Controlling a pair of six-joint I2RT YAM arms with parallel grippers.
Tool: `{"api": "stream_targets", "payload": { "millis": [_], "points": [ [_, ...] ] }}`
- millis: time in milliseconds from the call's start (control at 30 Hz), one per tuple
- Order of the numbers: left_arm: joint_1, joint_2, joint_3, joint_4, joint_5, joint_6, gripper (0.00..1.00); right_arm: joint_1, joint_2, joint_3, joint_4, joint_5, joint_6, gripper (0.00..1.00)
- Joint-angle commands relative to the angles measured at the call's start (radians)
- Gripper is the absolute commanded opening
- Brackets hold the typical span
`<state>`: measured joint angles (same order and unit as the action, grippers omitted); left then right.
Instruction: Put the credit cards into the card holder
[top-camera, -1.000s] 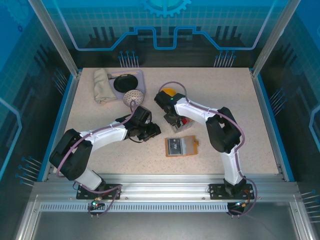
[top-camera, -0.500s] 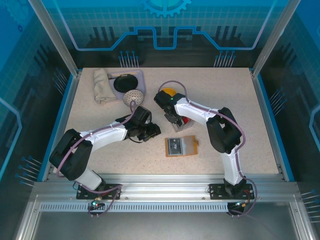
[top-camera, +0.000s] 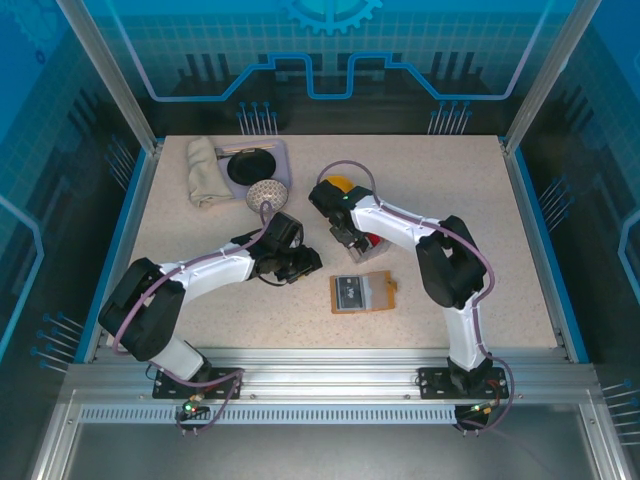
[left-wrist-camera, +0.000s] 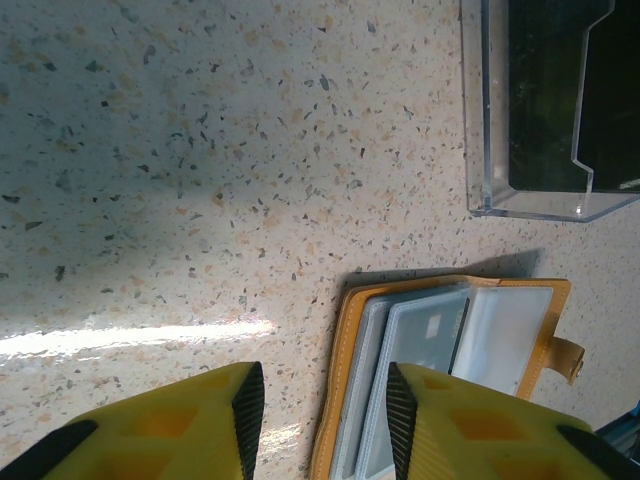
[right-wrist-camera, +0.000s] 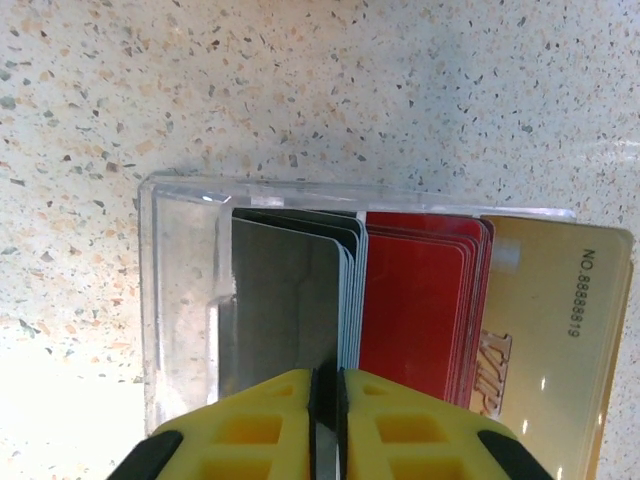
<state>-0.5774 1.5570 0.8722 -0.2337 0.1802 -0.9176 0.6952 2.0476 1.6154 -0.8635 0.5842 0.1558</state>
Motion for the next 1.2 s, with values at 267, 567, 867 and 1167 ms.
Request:
{"api": "stream_targets", "payload": {
  "millis": [267, 567, 867, 1167],
  "points": [
    [0.011, -0.007, -0.021, 0.002, 0.018, -0.014, 0.4, -0.004, -0.103, -0.021, -0.021, -0.024, 0.012, 0.07],
    [0.01, -0.016, -0.012, 0.027, 0.052, -0.017, 0.4, -0.051, -0.193, -0.046, -0.02, -0.186, 0.053, 0.0],
    [0.074, -0.044, -0.018, 0.287, 0.263, -0.103, 0.52, -0.272, -0.523, -0.276, 0.217, -0.875, 0.254, 0.0],
    [0.074, -0.019, 0.025, 0.577, 0.413, -0.23, 0.64, -0.481, -0.668, -0.505, 0.473, -1.35, 0.474, 0.0]
  ]
}}
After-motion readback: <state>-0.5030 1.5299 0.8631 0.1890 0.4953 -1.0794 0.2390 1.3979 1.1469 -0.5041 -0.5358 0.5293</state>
